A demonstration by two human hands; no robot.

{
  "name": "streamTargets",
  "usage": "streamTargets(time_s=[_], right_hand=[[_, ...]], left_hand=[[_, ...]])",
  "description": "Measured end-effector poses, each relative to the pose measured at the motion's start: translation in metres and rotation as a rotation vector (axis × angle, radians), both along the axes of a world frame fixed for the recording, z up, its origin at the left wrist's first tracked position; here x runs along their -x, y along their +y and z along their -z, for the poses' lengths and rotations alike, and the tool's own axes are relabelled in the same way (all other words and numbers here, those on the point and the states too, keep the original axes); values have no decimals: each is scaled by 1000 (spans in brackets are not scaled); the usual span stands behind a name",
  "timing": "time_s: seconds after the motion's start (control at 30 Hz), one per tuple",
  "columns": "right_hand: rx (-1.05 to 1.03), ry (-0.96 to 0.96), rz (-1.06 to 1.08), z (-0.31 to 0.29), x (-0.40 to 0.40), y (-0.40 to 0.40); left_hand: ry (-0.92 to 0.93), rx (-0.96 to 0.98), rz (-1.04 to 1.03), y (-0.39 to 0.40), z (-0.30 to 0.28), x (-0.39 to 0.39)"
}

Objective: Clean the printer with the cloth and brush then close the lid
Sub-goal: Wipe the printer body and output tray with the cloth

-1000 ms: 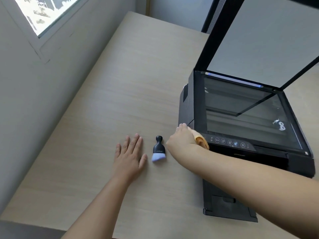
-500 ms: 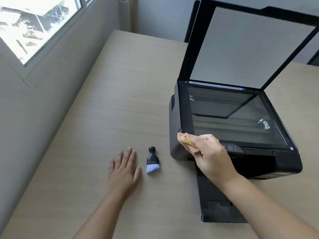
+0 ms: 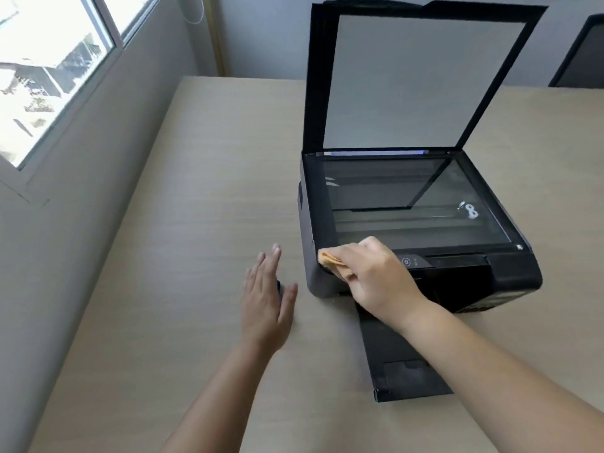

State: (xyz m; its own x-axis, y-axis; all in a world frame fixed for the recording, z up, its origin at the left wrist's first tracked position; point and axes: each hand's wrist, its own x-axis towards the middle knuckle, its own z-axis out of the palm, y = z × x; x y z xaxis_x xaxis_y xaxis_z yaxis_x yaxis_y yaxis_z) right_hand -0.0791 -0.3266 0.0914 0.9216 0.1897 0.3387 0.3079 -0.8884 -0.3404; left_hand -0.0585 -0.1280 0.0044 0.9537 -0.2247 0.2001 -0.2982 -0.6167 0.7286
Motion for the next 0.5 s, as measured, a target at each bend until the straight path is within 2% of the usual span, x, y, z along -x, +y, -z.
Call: streamTargets(time_s=[0.1, 0.27, 0.4, 0.5], right_hand=[[29, -78, 197, 12, 22, -58], [17, -173, 653, 26, 58, -134], [-273, -129, 921, 16, 78, -153], [-560, -211, 1179, 3, 101, -167]], left_hand=[[-191, 28, 98, -27, -33, -15], [-406, -178, 296, -79, -61, -28], [-456, -363, 407, -118, -69, -30], [-464, -440, 387, -130, -67, -34]])
